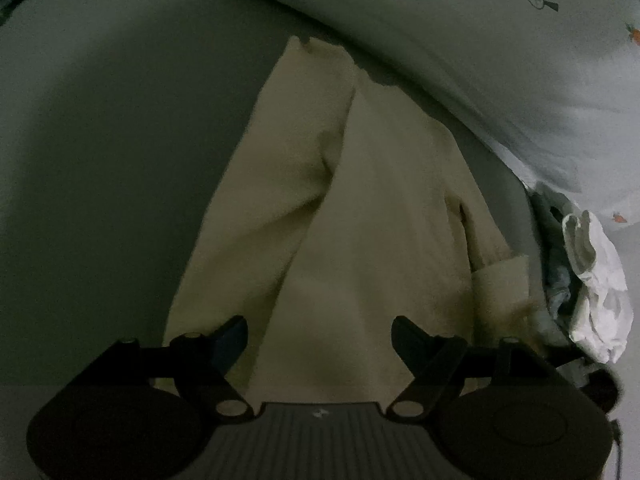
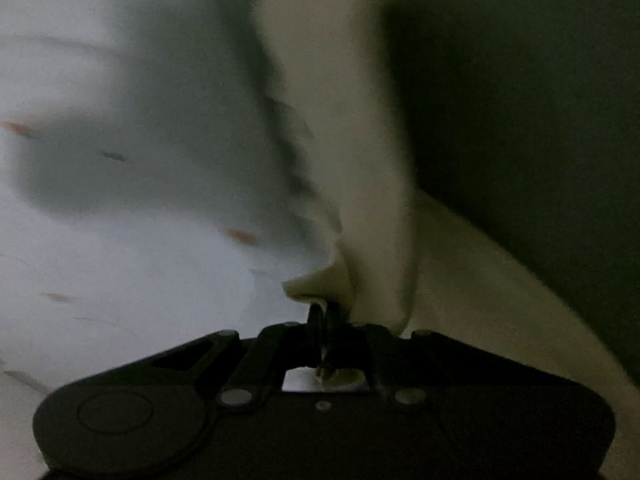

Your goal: Fold clothes

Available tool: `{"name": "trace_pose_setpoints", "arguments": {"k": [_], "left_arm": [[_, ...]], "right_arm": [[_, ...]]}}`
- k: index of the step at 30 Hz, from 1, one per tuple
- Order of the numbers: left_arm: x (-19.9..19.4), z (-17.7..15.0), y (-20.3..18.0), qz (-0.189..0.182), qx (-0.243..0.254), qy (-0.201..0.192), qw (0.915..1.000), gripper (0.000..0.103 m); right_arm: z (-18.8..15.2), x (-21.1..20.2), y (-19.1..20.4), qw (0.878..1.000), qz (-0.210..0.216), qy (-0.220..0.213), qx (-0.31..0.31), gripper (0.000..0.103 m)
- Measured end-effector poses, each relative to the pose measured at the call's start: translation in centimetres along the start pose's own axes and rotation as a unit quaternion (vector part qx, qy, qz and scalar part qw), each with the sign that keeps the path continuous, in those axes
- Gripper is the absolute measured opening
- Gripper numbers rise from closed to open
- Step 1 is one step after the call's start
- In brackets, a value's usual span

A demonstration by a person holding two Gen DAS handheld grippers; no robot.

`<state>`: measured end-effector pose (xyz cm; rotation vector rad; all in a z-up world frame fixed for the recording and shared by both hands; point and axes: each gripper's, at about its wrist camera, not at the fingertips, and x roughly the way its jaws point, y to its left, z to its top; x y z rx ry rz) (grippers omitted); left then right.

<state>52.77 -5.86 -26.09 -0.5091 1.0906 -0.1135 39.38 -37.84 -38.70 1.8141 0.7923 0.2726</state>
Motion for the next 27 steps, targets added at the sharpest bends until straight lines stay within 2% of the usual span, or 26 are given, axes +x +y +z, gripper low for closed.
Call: {"name": "trace_pose_setpoints", "arguments": {"k": [1,2,3,5,7,9,11,13,15,16,17,18,20,21,23,24,25,26,27], "left_arm": [[-0.2,0.0,-0.1,0.004,0.006,-0.003,1.0,0.08],[-0.4,-0.1,-0.3,0.008,0.013,-0.006,0.9999,0.08],[-0.5,-0.1,-0.4,0.012,0.019,-0.008,0.9997,0.08],[-1.0,-0.2,-0.8,0.015,0.032,-0.015,0.9993,0.08],[-1.4,-0.3,-1.3,0.009,0.038,-0.02,0.999,0.08],[-1.7,-0.3,-1.8,-0.003,0.043,-0.021,0.9989,0.08],[-1.7,-0.4,-2.6,-0.017,0.056,-0.018,0.9981,0.08],[-1.4,-0.6,-3.6,-0.027,0.074,-0.011,0.9968,0.08],[-0.8,-0.9,-4.7,-0.03,0.098,-0.001,0.9947,0.08],[-0.4,-1.1,-5.3,-0.031,0.112,0.003,0.9932,0.08],[0.0,-1.4,-5.8,-0.03,0.126,0.007,0.9916,0.079],[0.5,-1.6,-6.4,-0.03,0.139,0.011,0.9897,0.078],[1.4,-2.0,-7.3,-0.028,0.162,0.018,0.9862,0.078],[1.9,-2.1,-7.6,-0.025,0.172,0.02,0.9846,0.078],[2.8,-2.4,-8.2,-0.017,0.191,0.021,0.9812,0.075],[3.2,-2.5,-8.5,-0.013,0.2,0.022,0.9794,0.071],[3.6,-2.6,-8.7,-0.009,0.21,0.021,0.9775,0.069],[4.0,-2.7,-8.9,-0.006,0.218,0.019,0.9758,0.064],[4.3,-2.8,-9.0,-0.005,0.224,0.018,0.9744,0.058]], "right_arm": [[-0.3,0.5,-0.8,0.999,-0.033,0.004,0.008,0.01],[-0.4,0.6,-1.4,0.999,-0.05,0.006,0.02,0.009],[-0.5,0.6,-1.6,0.999,-0.039,0.006,0.026,0.013],[-0.5,0.1,-1.4,0.999,-0.016,0.003,0.041,0.041],[-0.3,-0.6,-0.7,0.999,0.005,-0.013,0.045,0.051],[0.0,-1.6,-0.1,0.998,0.015,-0.034,0.041,0.054],[0.2,-2.8,0.3,0.997,0.027,-0.056,0.04,0.065],[0.3,-4.4,1.4,0.995,0.007,-0.096,0.006,0.076],[0.1,-5.9,3.6,0.985,-0.051,-0.135,-0.089,0.079],[-0.1,-6.5,4.7,0.974,-0.085,-0.152,-0.141,0.084],[-0.5,-6.8,5.8,0.958,-0.125,-0.166,-0.198,0.088],[-0.9,-7.1,6.9,0.936,-0.164,-0.178,-0.254,0.089],[-2.1,-7.0,8.5,0.884,-0.237,-0.196,-0.352,0.1],[-2.8,-6.7,9.1,0.85,-0.277,-0.209,-0.397,0.101],[-3.9,-6.1,9.4,0.793,-0.325,-0.223,-0.465,0.101],[-4.1,-5.9,9.4,0.768,-0.349,-0.228,-0.486,0.101],[-3.8,-6.2,9.4,0.753,-0.365,-0.229,-0.497,0.101],[-3.2,-6.9,9.0,0.746,-0.375,-0.227,-0.501,0.101],[-3.3,-6.6,8.5,0.746,-0.379,-0.226,-0.498,0.101]]}}
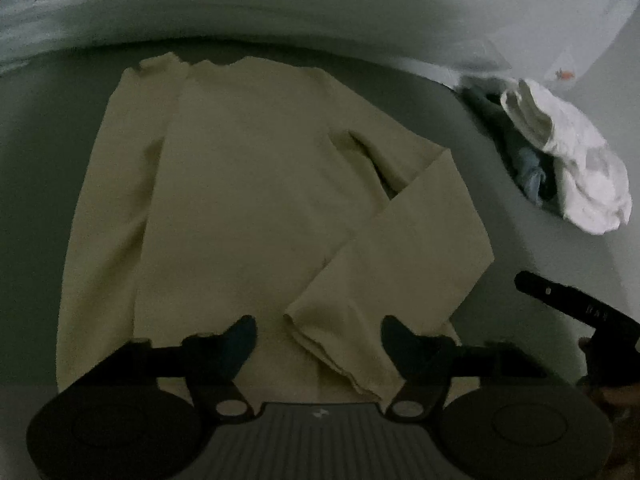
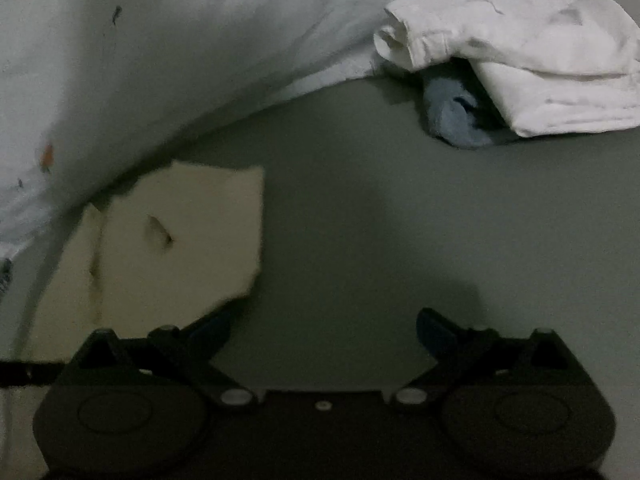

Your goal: Fold clothes

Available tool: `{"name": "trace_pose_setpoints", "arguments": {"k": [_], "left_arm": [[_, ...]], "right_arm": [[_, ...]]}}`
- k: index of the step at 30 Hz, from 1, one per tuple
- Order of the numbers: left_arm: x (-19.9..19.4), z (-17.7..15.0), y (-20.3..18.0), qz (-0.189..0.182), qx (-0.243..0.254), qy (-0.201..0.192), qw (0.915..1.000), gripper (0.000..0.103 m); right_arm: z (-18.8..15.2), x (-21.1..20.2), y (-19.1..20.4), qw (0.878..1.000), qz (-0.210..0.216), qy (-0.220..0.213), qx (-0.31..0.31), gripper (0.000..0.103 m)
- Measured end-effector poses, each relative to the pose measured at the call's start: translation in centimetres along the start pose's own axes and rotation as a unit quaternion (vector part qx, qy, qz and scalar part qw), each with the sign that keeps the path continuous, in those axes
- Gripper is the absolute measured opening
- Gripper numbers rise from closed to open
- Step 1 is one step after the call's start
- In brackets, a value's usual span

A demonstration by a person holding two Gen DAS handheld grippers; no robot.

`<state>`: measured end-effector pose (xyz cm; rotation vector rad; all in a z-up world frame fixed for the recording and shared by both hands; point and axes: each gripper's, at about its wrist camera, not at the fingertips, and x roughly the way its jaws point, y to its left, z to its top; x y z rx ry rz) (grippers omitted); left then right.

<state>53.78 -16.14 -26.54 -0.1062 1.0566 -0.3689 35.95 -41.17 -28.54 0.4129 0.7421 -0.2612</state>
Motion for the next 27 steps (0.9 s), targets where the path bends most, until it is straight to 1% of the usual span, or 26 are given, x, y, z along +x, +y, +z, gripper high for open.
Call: {"name": "trace_pose_setpoints", "arguments": {"k": [1,2,3,4,5,6,10,16,21,27], "left_arm": [[0.2,0.0,-0.2,0.0,0.005,0.0,1.0,0.053],[0.4,0.1,-0.3,-0.002,0.008,0.001,1.0,0.04],[0.6,0.1,-0.5,-0.003,0.012,0.002,0.9999,0.022],[0.7,0.2,-0.6,-0.003,0.015,0.001,0.9999,0.014],[0.7,0.2,-0.7,-0.007,0.017,-0.002,0.9998,0.007],[0.5,0.2,-0.7,-0.013,0.016,-0.007,0.9998,0.007],[-0.6,0.4,-0.6,-0.029,0.002,-0.036,0.9989,0.005],[-4.3,2.0,1.4,-0.036,-0.036,-0.092,0.9945,0.005],[-7.9,4.2,5.0,-0.04,-0.069,-0.143,0.9865,0.005],[-11.5,6.3,10.2,-0.059,-0.118,-0.186,0.9737,0.005]], "right_arm": [[-0.1,-0.2,-0.1,1.0,-0.001,-0.004,-0.002,0.102],[-0.3,-0.4,-0.1,1.0,-0.001,-0.009,-0.004,0.102],[-0.4,-0.5,-0.2,1.0,-0.001,-0.013,-0.006,0.102],[-0.3,-0.3,0.1,1.0,-0.006,-0.011,-0.014,0.102],[-0.2,-0.1,0.4,1.0,-0.011,-0.008,-0.023,0.103],[-0.2,0.0,0.9,0.999,-0.016,-0.005,-0.031,0.103],[-0.6,-0.6,-0.3,0.999,-0.022,0.006,-0.04,0.103],[-1.1,-1.0,0.6,0.999,-0.017,0.021,-0.017,0.103],[-2.3,-1.7,2.4,0.999,-0.015,0.033,-0.002,0.103],[-4.4,-2.7,5.3,0.999,-0.021,0.04,0.014,0.103]]}}
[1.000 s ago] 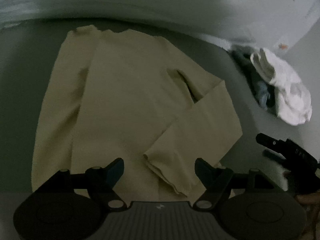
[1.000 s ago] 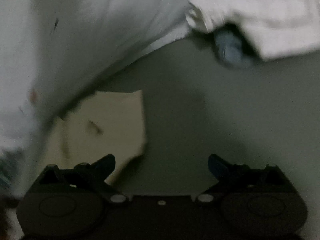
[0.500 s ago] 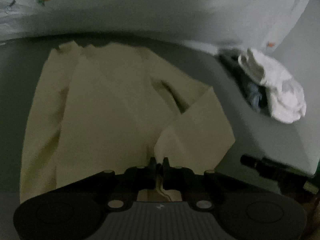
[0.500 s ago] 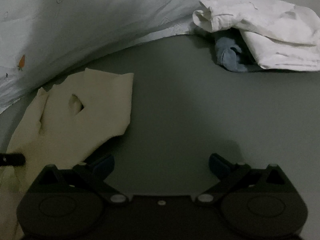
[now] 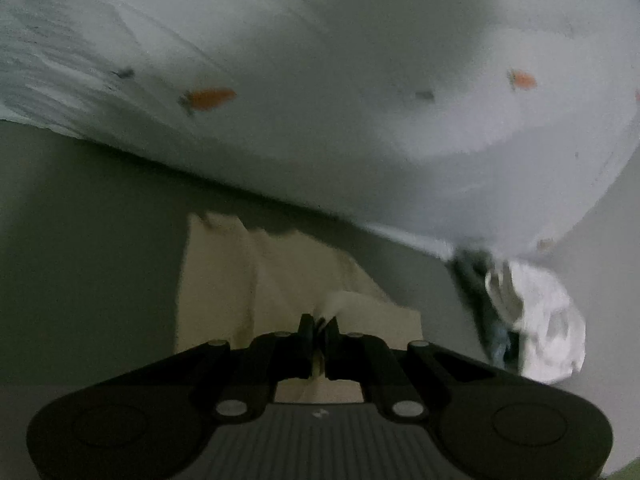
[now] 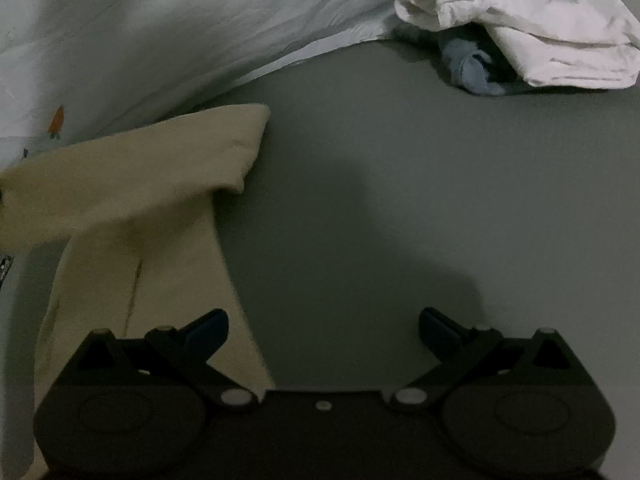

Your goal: Fold clothes

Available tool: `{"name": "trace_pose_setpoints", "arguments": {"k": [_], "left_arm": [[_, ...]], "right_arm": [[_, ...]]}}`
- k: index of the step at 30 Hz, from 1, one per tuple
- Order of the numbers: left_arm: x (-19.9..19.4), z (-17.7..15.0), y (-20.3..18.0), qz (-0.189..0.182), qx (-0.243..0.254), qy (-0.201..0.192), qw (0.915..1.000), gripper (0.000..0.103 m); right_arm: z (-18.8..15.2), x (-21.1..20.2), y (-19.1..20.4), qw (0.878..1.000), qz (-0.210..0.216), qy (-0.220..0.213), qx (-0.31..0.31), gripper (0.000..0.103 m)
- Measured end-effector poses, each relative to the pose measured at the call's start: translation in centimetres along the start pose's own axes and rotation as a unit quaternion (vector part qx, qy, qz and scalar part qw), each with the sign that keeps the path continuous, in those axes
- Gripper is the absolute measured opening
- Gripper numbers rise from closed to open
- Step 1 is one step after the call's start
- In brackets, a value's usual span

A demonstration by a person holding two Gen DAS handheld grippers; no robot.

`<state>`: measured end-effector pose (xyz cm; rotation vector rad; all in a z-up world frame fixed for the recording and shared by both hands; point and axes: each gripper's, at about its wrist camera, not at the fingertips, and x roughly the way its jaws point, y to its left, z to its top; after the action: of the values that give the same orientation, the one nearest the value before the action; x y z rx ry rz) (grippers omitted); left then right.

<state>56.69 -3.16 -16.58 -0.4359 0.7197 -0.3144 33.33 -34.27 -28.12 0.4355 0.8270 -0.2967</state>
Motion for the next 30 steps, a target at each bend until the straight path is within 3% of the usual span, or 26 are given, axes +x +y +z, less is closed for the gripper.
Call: {"name": "trace_pose_setpoints", "arguments": {"k": [4,19,24,30], "left_arm": [[-1.6,2.6,2.8,-0.017,-0.043,-0.024,0.9986,0.005],[-4.5,9.9,9.4,-0.067,-0.087,-0.1,0.9888,0.004],[-6.9,11.6,12.5,-0.047,-0.112,-0.144,0.9821,0.004],[-9.1,11.5,16.8,0.008,-0.146,-0.185,0.9719,0.004]], "right_arm": [[-1.4,-0.3,1.8,1.0,-0.017,-0.003,0.001,0.103],[-4.1,-1.0,5.9,0.996,-0.085,-0.014,0.026,0.103],[-4.3,-1.8,6.7,0.994,-0.109,-0.021,0.014,0.103],[-4.2,-2.4,7.7,0.992,-0.119,-0.021,-0.022,0.103]]}}
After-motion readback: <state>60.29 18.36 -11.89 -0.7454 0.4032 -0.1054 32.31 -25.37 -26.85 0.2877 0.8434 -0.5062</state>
